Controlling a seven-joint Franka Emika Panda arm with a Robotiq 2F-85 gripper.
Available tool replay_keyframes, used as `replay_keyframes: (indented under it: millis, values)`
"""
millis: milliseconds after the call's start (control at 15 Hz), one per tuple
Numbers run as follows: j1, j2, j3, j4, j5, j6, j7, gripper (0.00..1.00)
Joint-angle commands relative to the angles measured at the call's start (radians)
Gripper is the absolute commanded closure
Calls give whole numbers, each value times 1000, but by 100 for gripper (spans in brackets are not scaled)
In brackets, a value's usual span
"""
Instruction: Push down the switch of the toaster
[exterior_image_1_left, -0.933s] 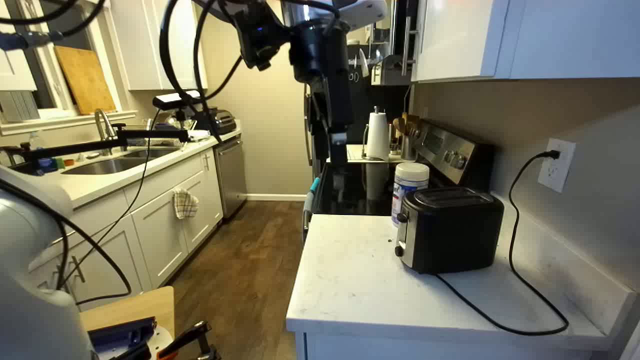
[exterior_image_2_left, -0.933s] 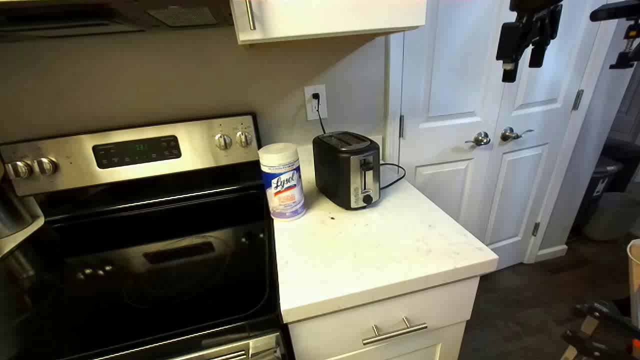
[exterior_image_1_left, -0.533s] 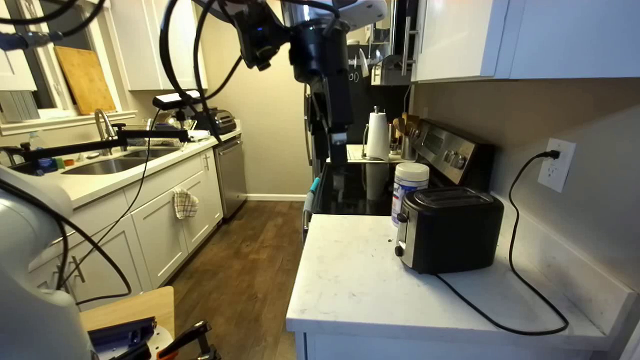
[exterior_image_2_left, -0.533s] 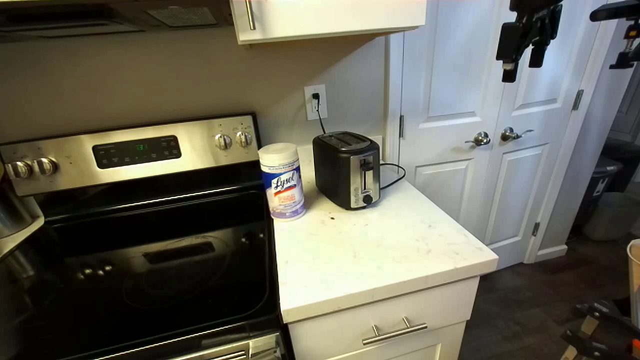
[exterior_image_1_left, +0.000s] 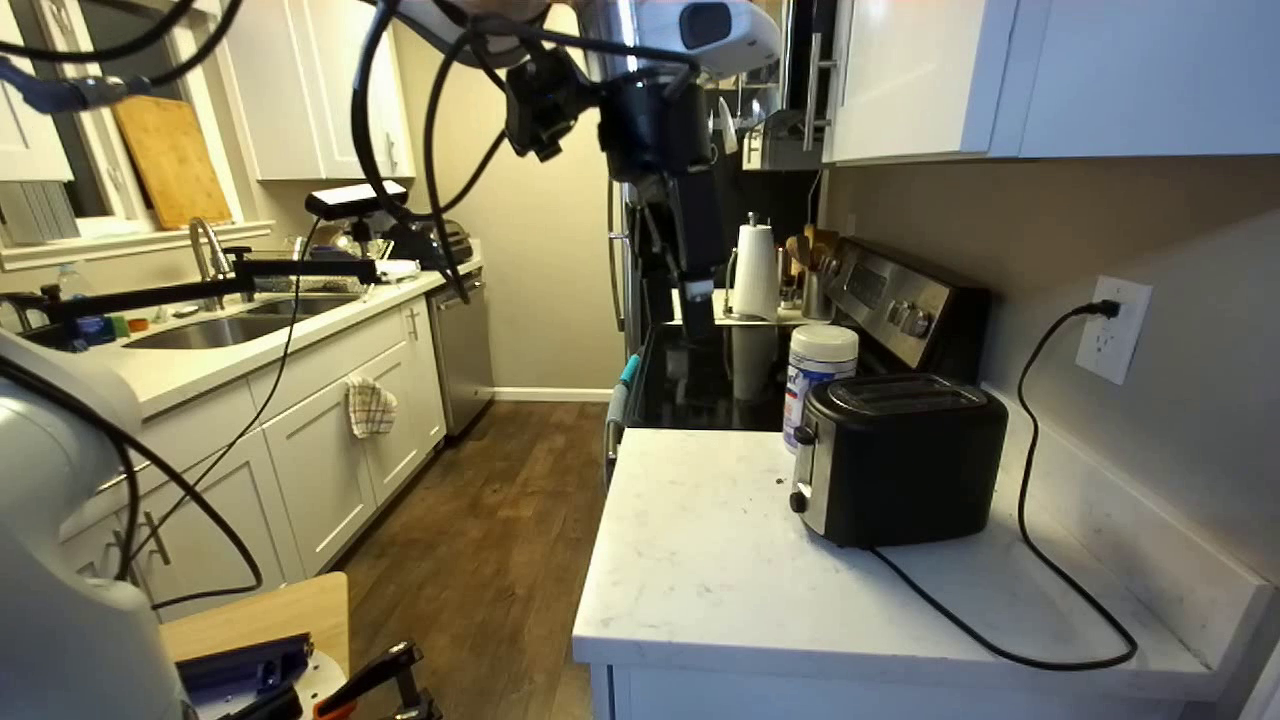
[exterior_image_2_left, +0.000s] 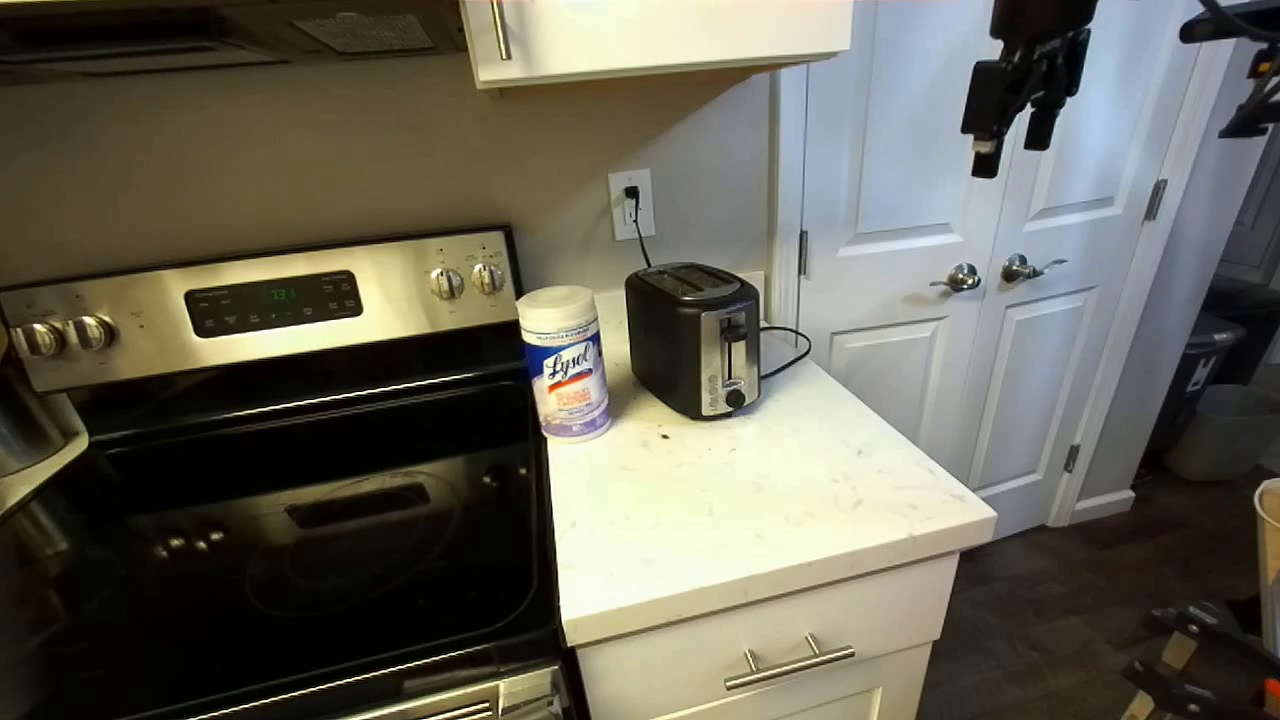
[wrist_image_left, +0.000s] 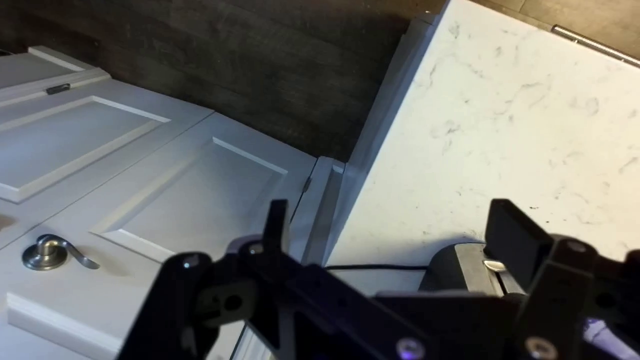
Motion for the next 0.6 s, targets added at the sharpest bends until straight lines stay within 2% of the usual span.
replay_keyframes:
  millis: [0,267,533]
  values:
    - [34,59,-13,6,78,66,17,0]
    - [61,132,-9,-7,195,237,39,0]
    - [84,244,6,3,232,447,57,0]
